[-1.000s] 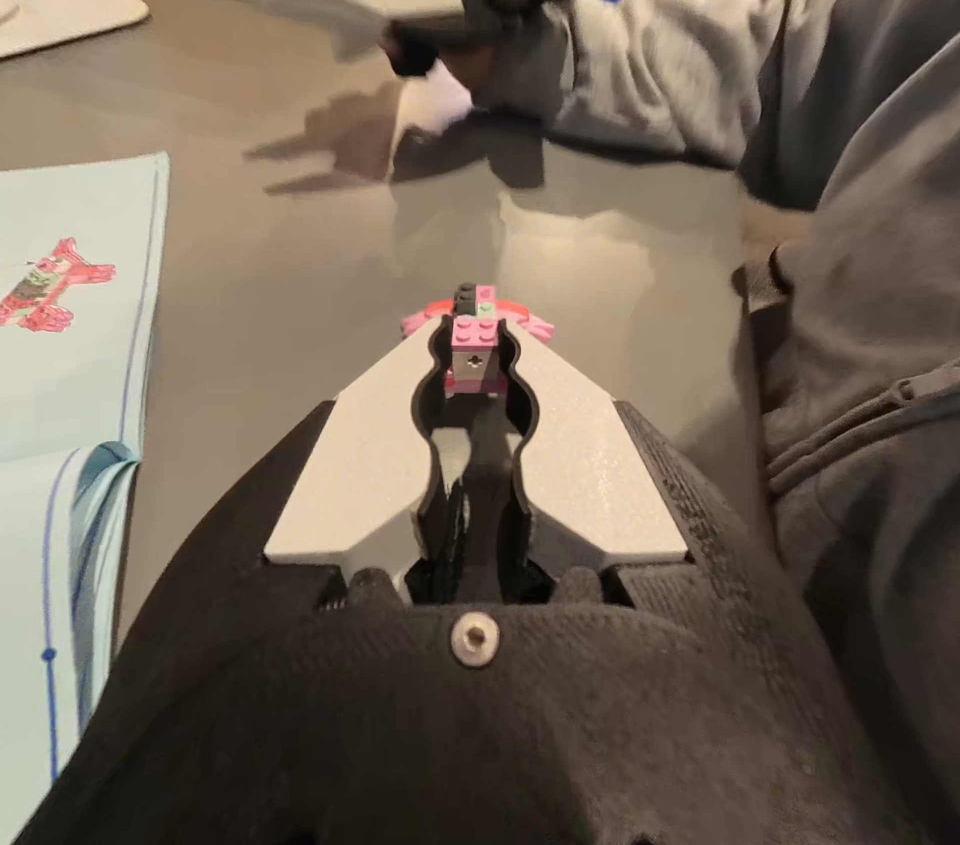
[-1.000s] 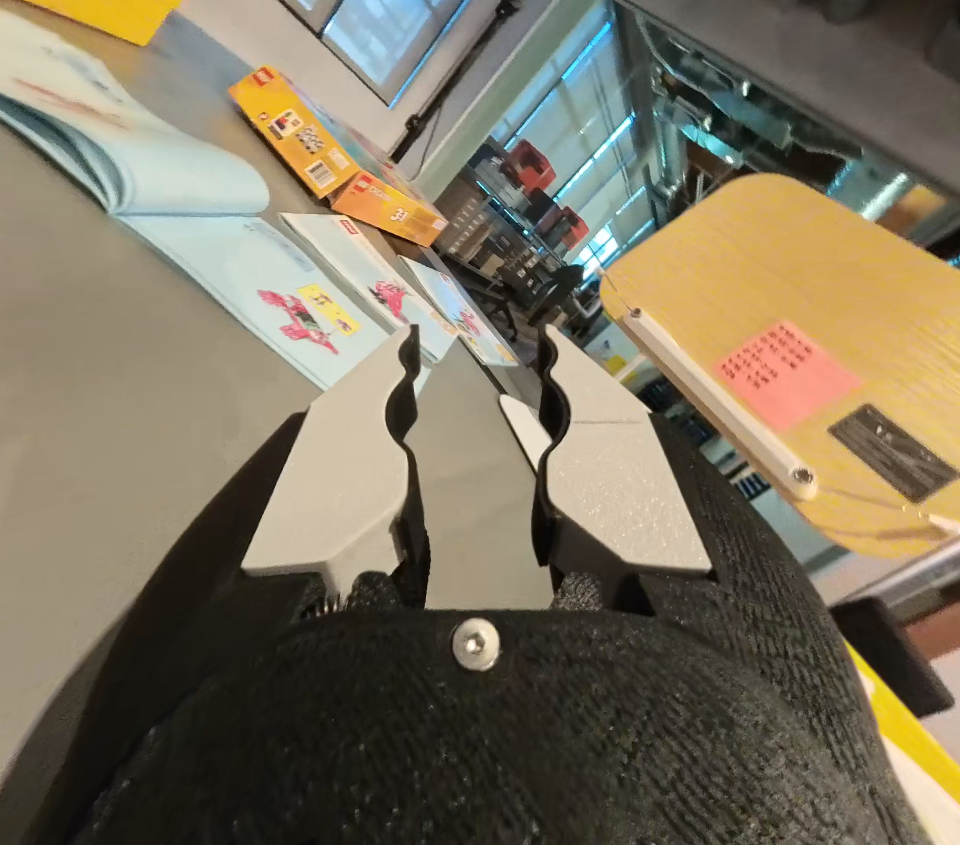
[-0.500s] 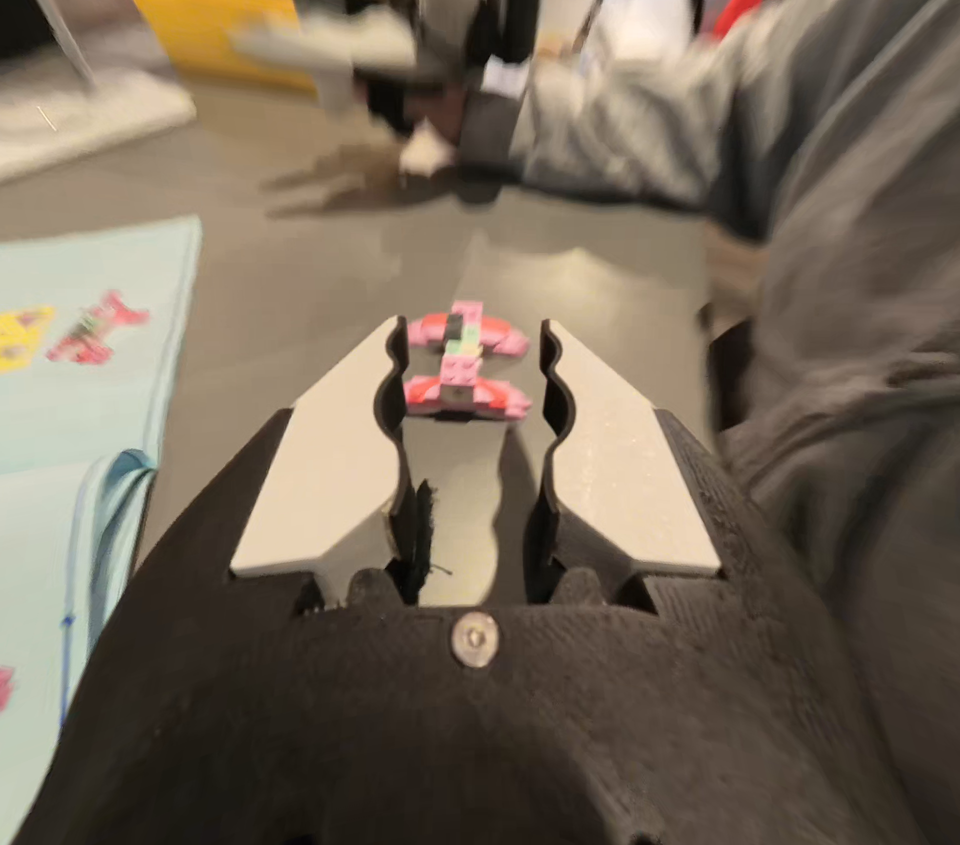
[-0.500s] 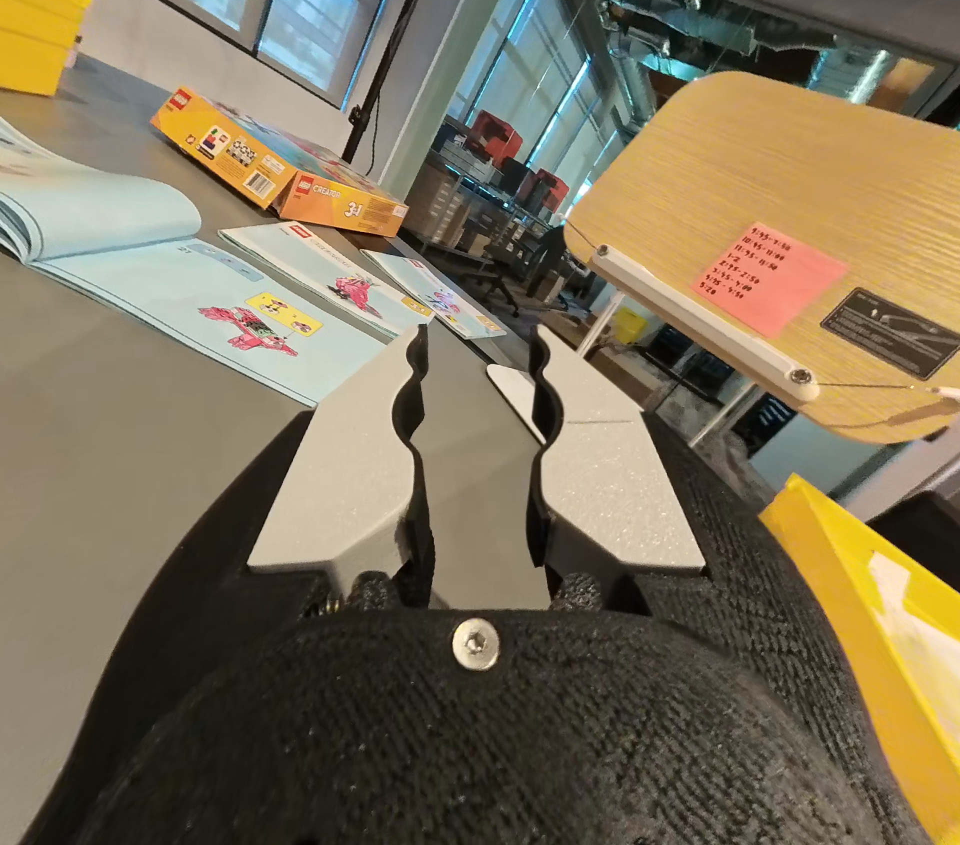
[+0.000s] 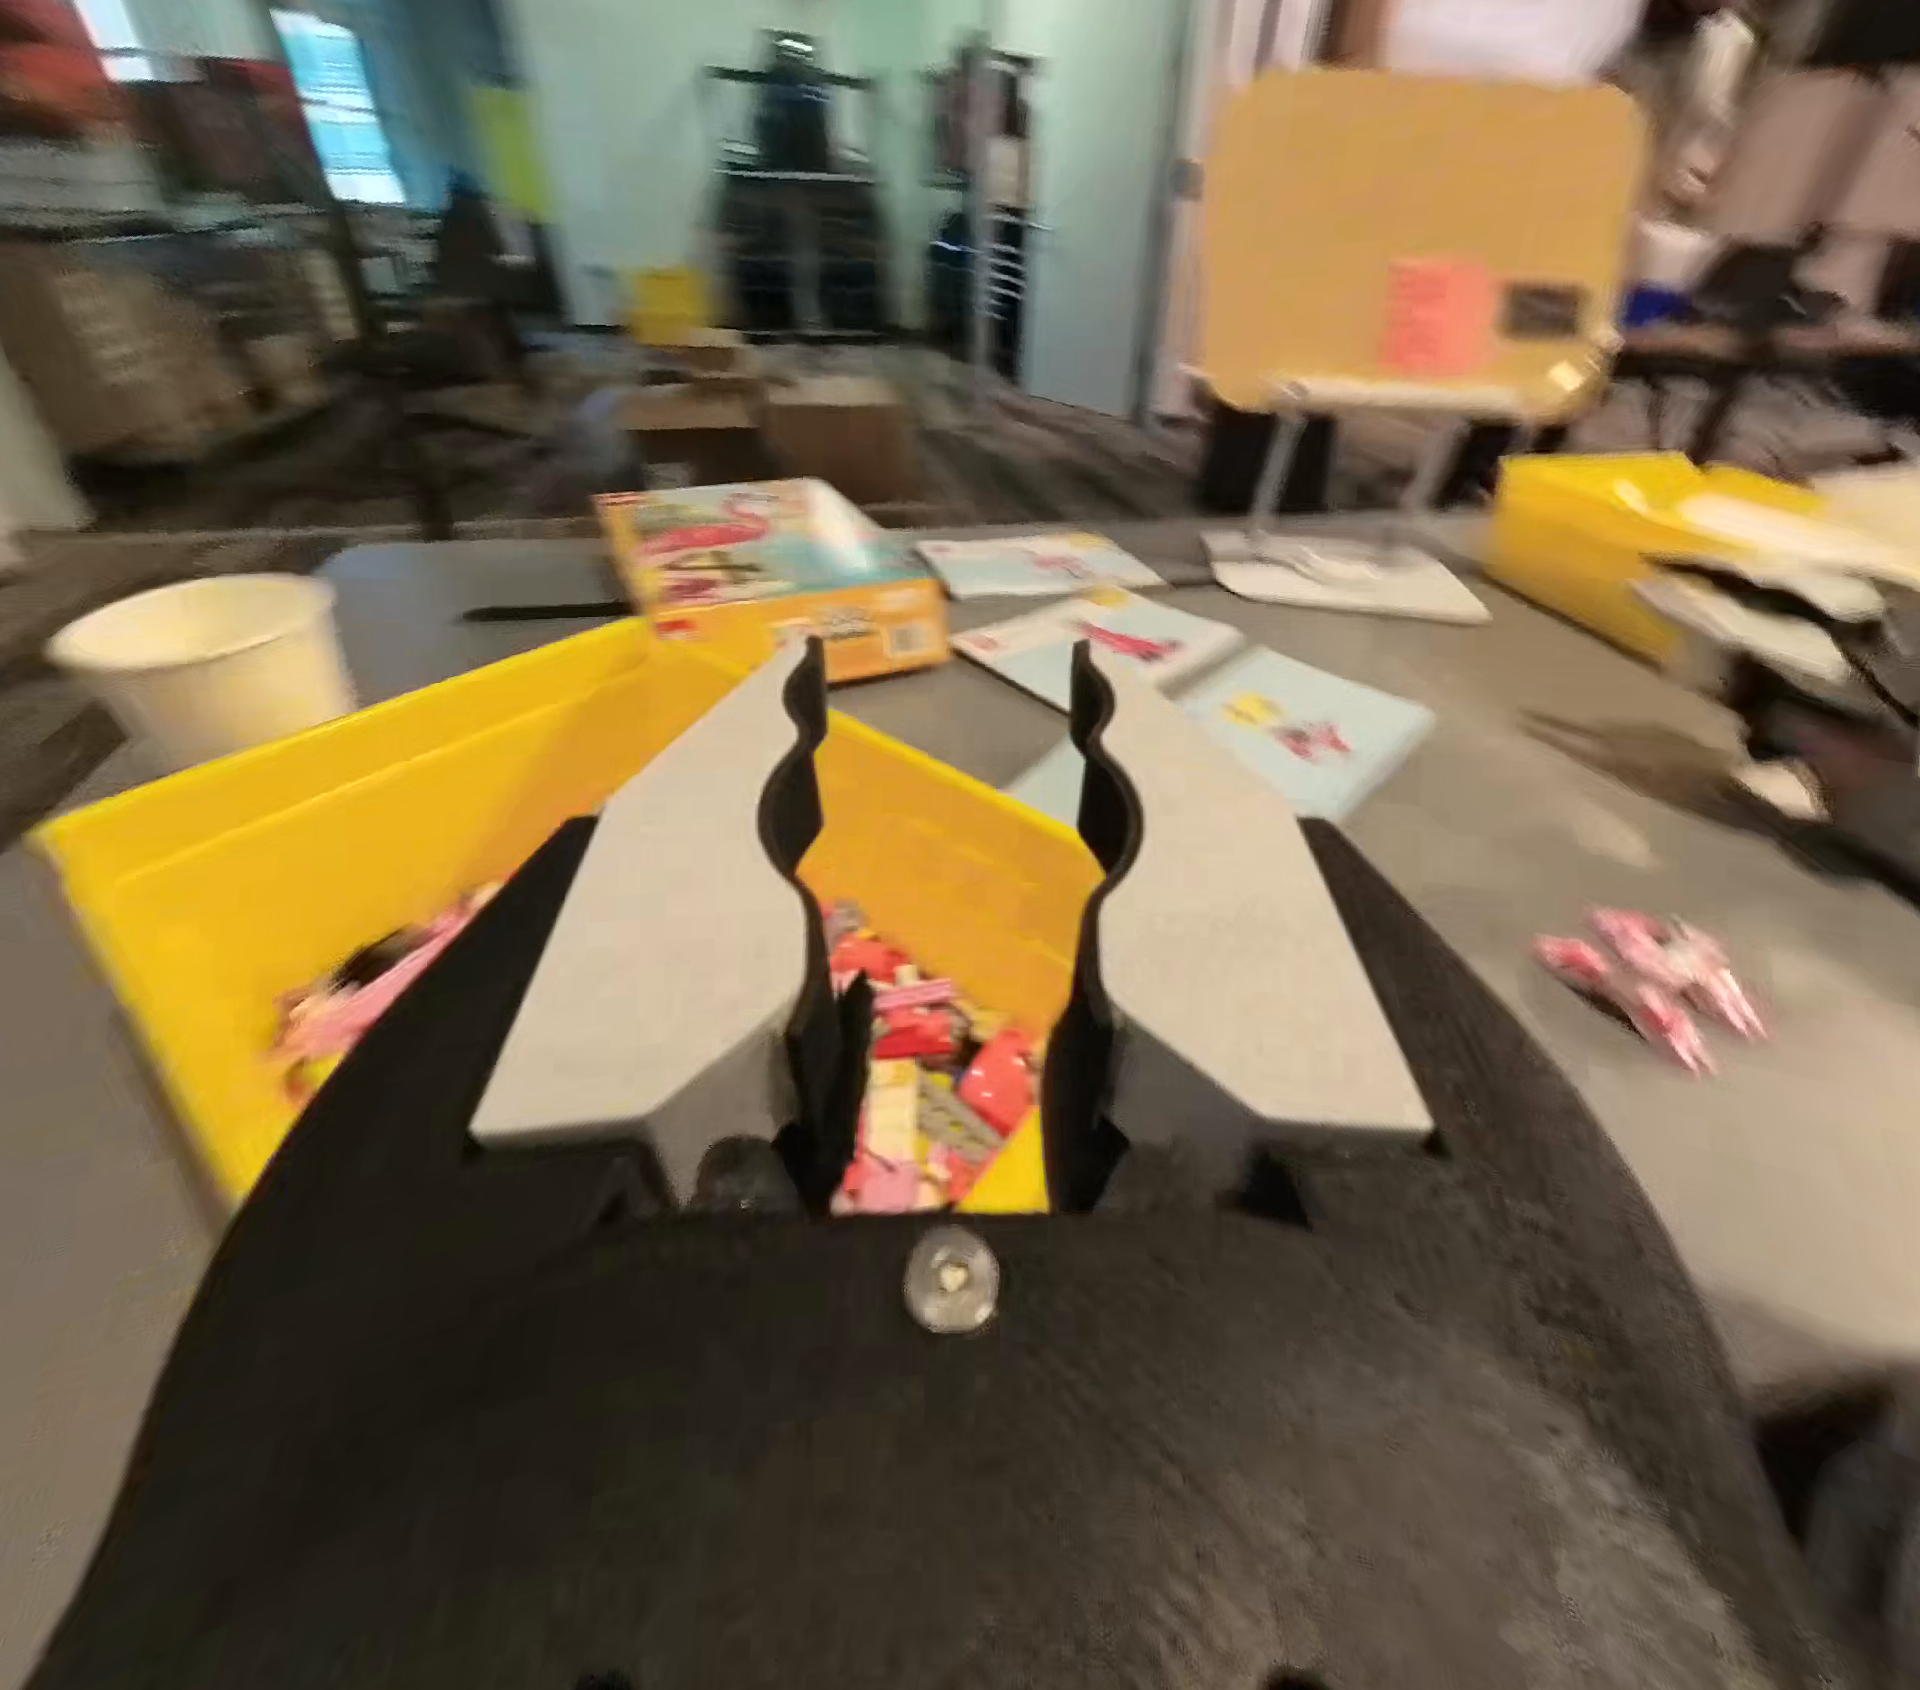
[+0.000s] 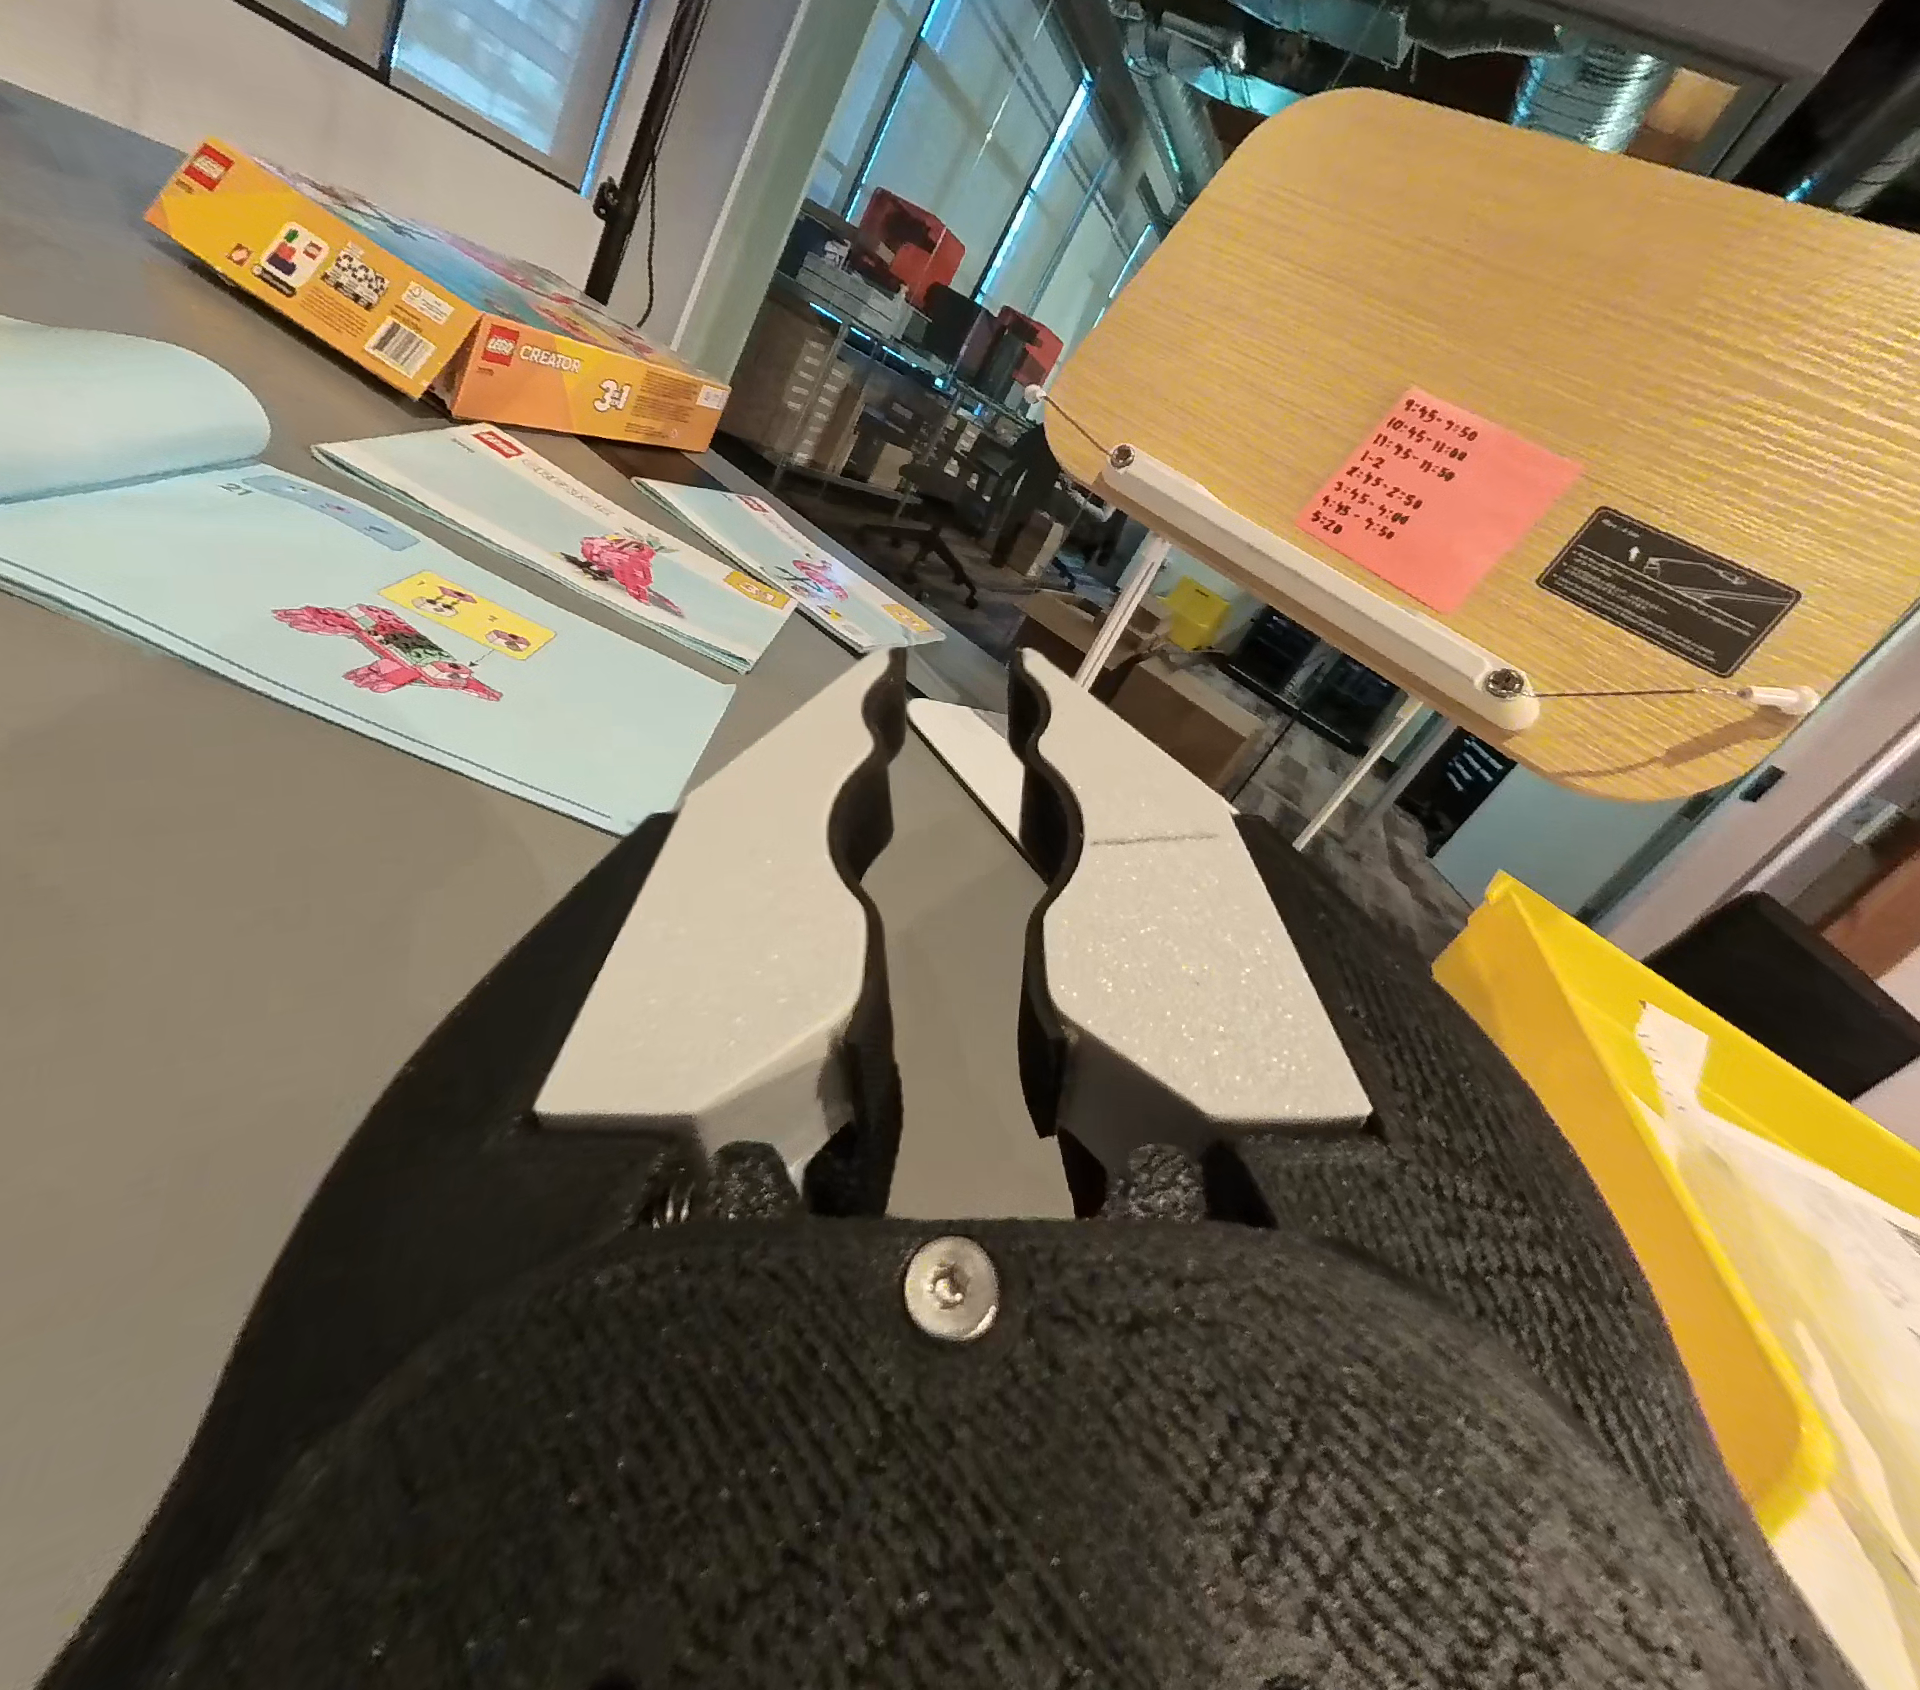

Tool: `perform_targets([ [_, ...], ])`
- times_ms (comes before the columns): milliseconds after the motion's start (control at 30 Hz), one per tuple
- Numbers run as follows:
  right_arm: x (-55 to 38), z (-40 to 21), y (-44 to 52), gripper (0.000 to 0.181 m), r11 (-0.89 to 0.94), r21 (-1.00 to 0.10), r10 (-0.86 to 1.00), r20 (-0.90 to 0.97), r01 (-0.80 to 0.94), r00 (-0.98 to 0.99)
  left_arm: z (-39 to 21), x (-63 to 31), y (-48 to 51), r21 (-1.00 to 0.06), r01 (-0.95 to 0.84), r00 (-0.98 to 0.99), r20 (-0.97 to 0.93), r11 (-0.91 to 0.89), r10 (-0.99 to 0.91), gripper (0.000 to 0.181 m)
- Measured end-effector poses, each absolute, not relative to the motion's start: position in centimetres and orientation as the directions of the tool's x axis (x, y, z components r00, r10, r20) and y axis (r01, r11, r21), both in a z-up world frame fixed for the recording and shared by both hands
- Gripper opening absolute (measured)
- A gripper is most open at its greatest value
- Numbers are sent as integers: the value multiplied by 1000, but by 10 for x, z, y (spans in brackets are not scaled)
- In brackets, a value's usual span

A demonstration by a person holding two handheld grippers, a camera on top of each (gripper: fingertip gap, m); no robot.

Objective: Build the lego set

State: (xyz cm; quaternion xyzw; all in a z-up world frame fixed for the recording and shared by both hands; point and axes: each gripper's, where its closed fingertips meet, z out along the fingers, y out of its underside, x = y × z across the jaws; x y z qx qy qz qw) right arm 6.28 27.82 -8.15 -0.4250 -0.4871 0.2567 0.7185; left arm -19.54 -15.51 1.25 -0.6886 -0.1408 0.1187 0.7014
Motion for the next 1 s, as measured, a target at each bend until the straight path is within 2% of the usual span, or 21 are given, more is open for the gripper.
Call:
perform_targets([
  [67, 63, -82, 278, 16, 510, -859, 780, 486, 51, 395, 19, -216, -179, -989, 95, 891, 137, 117, 433, 45],
  [267, 62, -84, 280, 12, 507, -860, 778, 486, 59, 397, 23, -227, -198, -926, 201, 877, 315, 320, 362, 28],
  [1000, 61, -88, 277, 6, 503, -862, 791, 489, 63, 367, 7, -222, -175, -927, 218, 888, 318, 307, 331, 26],
])
